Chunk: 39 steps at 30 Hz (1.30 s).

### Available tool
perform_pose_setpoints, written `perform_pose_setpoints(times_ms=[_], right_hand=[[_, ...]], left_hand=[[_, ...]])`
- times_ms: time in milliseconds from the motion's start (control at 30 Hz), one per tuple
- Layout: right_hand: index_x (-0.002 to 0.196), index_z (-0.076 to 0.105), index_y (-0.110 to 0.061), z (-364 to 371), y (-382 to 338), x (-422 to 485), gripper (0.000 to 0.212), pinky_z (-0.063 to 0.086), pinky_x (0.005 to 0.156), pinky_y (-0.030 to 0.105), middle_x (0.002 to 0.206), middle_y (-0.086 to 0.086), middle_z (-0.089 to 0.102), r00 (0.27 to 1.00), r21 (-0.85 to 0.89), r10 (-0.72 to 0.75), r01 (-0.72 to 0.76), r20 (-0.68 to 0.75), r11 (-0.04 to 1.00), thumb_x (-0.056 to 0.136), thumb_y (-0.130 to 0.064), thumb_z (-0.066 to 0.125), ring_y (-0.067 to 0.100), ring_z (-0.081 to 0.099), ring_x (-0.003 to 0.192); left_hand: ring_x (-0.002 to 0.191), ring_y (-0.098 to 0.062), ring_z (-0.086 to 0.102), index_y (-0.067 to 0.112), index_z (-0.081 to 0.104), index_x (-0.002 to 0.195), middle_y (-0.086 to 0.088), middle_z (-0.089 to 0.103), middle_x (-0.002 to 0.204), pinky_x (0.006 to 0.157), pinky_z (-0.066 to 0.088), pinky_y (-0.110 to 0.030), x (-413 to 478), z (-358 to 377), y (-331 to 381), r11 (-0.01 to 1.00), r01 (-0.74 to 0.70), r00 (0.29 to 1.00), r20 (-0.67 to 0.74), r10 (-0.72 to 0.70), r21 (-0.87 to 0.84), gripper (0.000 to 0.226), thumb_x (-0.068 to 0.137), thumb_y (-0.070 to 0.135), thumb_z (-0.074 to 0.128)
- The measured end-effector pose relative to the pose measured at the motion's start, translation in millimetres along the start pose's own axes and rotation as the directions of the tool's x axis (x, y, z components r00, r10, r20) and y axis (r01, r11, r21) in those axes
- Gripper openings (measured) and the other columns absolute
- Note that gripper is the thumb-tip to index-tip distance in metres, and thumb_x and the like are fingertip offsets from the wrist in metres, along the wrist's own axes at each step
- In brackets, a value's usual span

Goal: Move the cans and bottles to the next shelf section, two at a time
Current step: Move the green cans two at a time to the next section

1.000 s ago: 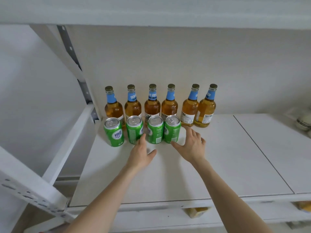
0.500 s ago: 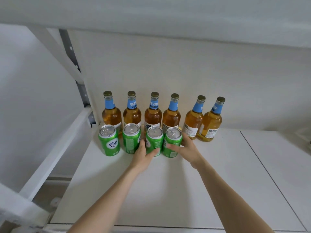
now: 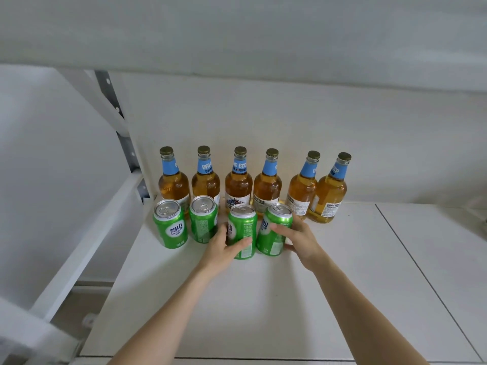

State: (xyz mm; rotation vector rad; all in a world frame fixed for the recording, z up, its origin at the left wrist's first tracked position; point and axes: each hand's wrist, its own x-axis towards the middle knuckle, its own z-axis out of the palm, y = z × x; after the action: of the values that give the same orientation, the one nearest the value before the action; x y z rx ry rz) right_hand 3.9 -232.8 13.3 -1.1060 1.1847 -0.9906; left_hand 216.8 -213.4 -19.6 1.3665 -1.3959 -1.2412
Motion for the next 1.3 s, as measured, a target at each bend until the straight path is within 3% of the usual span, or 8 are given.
perform_pose_setpoints(times_ms=[100, 233, 333, 433, 633, 833, 1167, 1300], right_hand=[[0.114, 0.065, -0.028, 2, 1, -10, 0.031, 0.056, 0.069, 0.032, 0.115, 0.001, 0.071, 0.995, 0.060, 0.081, -0.077, -0.064, 0.995, 0.085, -0.022, 0.075, 0.017, 0.069, 0.100], [0.113, 0.066, -0.023, 4, 6, -25, 0.032, 0.057, 0.080, 0.043, 0.113, 0.005, 0.072, 0.978, 0.126, 0.171, -0.156, -0.119, 0.980, 0.084, -0.032, 0.075, 0.025, 0.067, 0.106], [0.115, 0.066, -0.018, 6, 7, -37, 0.042, 0.057, 0.090, 0.050, 0.109, 0.007, 0.075, 0.971, 0.154, 0.204, -0.185, -0.121, 0.971, 0.079, -0.039, 0.076, 0.026, 0.070, 0.104], [0.115, 0.065, -0.018, 12, 4, -50, 0.060, 0.058, 0.084, 0.045, 0.109, 0.008, 0.075, 0.968, 0.189, 0.219, -0.194, -0.119, 0.962, 0.064, -0.049, 0.077, 0.027, 0.070, 0.105], [0.116, 0.061, -0.020, 27, -4, -75, 0.064, 0.054, 0.092, 0.048, 0.116, 0.010, 0.070, 0.960, 0.251, 0.247, -0.208, -0.134, 0.945, 0.063, -0.053, 0.074, 0.030, 0.066, 0.109], [0.111, 0.062, -0.020, 39, -8, -107, 0.038, 0.056, 0.084, 0.043, 0.115, 0.011, 0.069, 0.958, 0.288, 0.251, -0.202, -0.142, 0.936, 0.084, -0.046, 0.069, 0.029, 0.065, 0.109], [0.118, 0.063, -0.015, 41, -7, -157, 0.046, 0.056, 0.076, 0.040, 0.116, 0.011, 0.070, 0.970, 0.233, 0.178, -0.137, -0.165, 0.963, 0.081, -0.039, 0.073, 0.027, 0.066, 0.107], [0.117, 0.063, -0.015, 30, -8, -170, 0.041, 0.055, 0.088, 0.047, 0.117, 0.011, 0.069, 0.971, 0.211, 0.159, -0.119, -0.180, 0.970, 0.083, -0.036, 0.074, 0.028, 0.065, 0.108]], left_hand=[[0.115, -0.007, 0.061, 0.031, 0.052, 0.122, 0.011, 0.065, 0.122, 0.095, 0.050, -0.025, -11, 0, 2, 0.998, 0.020, 0.999, 0.042, -0.017, -0.067, 0.042, 0.087, 0.028, 0.073], [0.100, -0.001, 0.068, 0.027, 0.059, 0.113, 0.007, 0.070, 0.113, 0.078, 0.053, -0.015, -31, 3, 6, 0.974, 0.031, 0.999, 0.022, -0.027, -0.223, 0.027, 0.091, 0.013, 0.066], [0.101, -0.005, 0.069, 0.025, 0.061, 0.116, 0.006, 0.072, 0.114, 0.082, 0.055, -0.020, -44, 1, 8, 0.935, 0.082, 0.996, 0.001, -0.087, -0.346, 0.026, 0.092, 0.016, 0.064], [0.105, -0.011, 0.069, 0.022, 0.064, 0.115, 0.002, 0.073, 0.115, 0.093, 0.054, -0.033, -55, -5, 10, 0.905, 0.130, 0.989, -0.007, -0.145, -0.404, 0.022, 0.093, 0.023, 0.064], [0.106, -0.015, 0.070, 0.019, 0.063, 0.118, 0.000, 0.073, 0.115, 0.089, 0.057, -0.038, -83, -18, 20, 0.894, 0.126, 0.990, 0.003, -0.139, -0.430, 0.027, 0.092, 0.027, 0.063], [0.104, -0.015, 0.070, 0.018, 0.064, 0.117, 0.000, 0.074, 0.113, 0.092, 0.056, -0.041, -116, -28, 24, 0.902, 0.113, 0.991, -0.015, -0.131, -0.416, 0.025, 0.093, 0.026, 0.063], [0.098, -0.015, 0.072, 0.021, 0.065, 0.112, 0.001, 0.075, 0.107, 0.079, 0.058, -0.032, -155, -28, 28, 0.927, 0.118, 0.991, -0.012, -0.131, -0.357, 0.023, 0.090, 0.027, 0.067], [0.090, -0.012, 0.073, 0.020, 0.066, 0.106, 0.002, 0.075, 0.100, 0.070, 0.057, -0.025, -169, -16, 38, 0.942, 0.072, 0.996, -0.028, -0.086, -0.326, 0.016, 0.090, 0.024, 0.067]])
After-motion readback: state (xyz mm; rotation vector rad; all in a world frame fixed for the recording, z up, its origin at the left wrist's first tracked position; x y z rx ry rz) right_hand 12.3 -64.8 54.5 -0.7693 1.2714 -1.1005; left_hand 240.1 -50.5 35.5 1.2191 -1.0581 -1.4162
